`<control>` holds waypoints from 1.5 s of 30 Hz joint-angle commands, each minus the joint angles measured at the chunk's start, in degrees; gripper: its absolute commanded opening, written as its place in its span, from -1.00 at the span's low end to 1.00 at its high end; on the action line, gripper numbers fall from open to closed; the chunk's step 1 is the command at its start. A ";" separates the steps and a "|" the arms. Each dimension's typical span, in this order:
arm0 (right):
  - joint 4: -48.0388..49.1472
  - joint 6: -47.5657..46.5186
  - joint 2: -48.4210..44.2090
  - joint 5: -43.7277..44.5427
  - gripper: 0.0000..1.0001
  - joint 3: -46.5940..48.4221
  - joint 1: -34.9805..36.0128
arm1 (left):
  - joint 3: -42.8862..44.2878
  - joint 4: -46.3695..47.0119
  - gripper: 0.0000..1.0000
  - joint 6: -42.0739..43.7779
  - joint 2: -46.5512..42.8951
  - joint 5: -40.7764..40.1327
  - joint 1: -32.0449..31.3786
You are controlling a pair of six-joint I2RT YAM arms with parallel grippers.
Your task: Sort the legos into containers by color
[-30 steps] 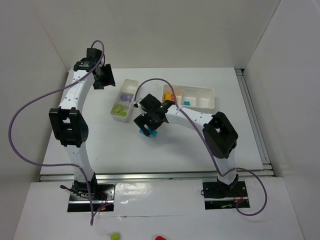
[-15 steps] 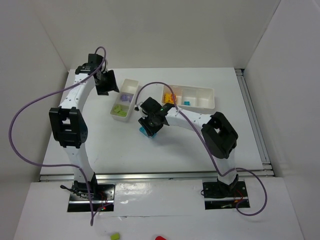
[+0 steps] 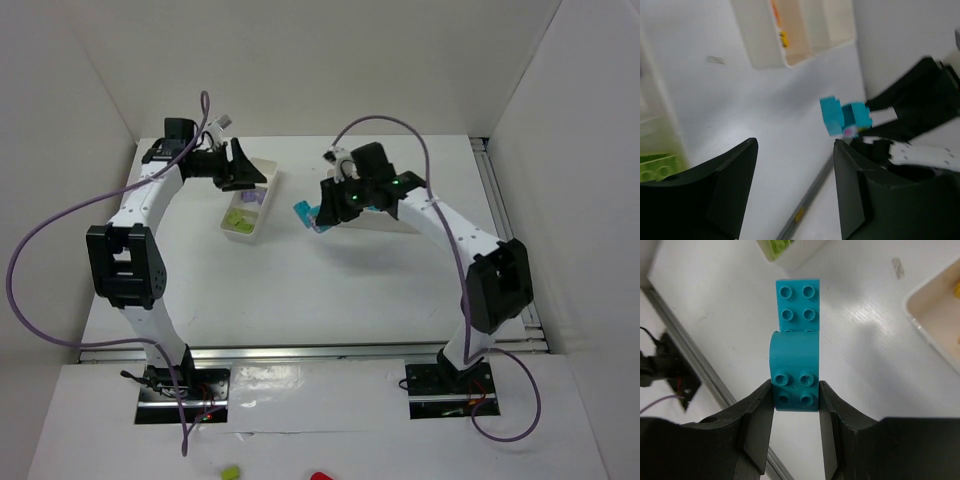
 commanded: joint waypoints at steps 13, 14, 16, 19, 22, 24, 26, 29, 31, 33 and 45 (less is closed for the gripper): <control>18.76 14.10 -5.65 -37.07 -0.42 -3.37 -12.04 | -5.66 25.17 0.96 -7.24 -0.49 31.99 -9.54; 20.42 14.89 -5.65 -37.77 -0.42 -3.90 -12.04 | -4.88 25.17 0.96 -6.28 -0.48 32.00 -9.54; 22.27 16.99 -5.65 -39.18 -0.42 -4.42 -12.04 | -4.26 24.56 0.96 -5.05 0.65 33.49 -10.25; 22.81 17.53 -5.65 -40.41 -0.42 -4.43 -12.04 | -3.73 24.56 0.96 -4.51 0.66 33.50 -10.77; 22.81 17.54 -5.65 -40.42 -0.42 -4.43 -12.04 | -3.73 24.56 0.82 -4.51 0.66 33.49 -10.77; 22.81 17.54 -5.13 -40.42 -0.42 -4.95 -12.04 | -3.73 24.56 0.61 -3.99 0.66 34.11 -10.77; 22.81 17.54 -5.12 -39.11 -0.42 -4.96 -12.04 | -3.73 25.09 0.40 -3.99 0.66 35.42 -10.77; 22.28 17.54 -4.60 -37.61 -0.42 -4.43 -12.04 | -3.73 25.09 -0.26 -3.46 0.66 36.30 -10.77; 20.70 17.01 -4.60 -35.51 -0.45 -4.43 -12.65 | -3.73 23.60 -0.82 -2.84 0.66 36.30 -10.77; 20.70 17.01 -6.08 -32.96 -0.49 -4.95 -13.88 | -3.73 23.59 -1.00 -2.84 0.66 34.73 -10.16; 13.51 15.78 -12.87 0.86 -0.49 -10.42 -23.20 | -2.78 11.80 -1.00 -0.51 4.96 13.27 -8.12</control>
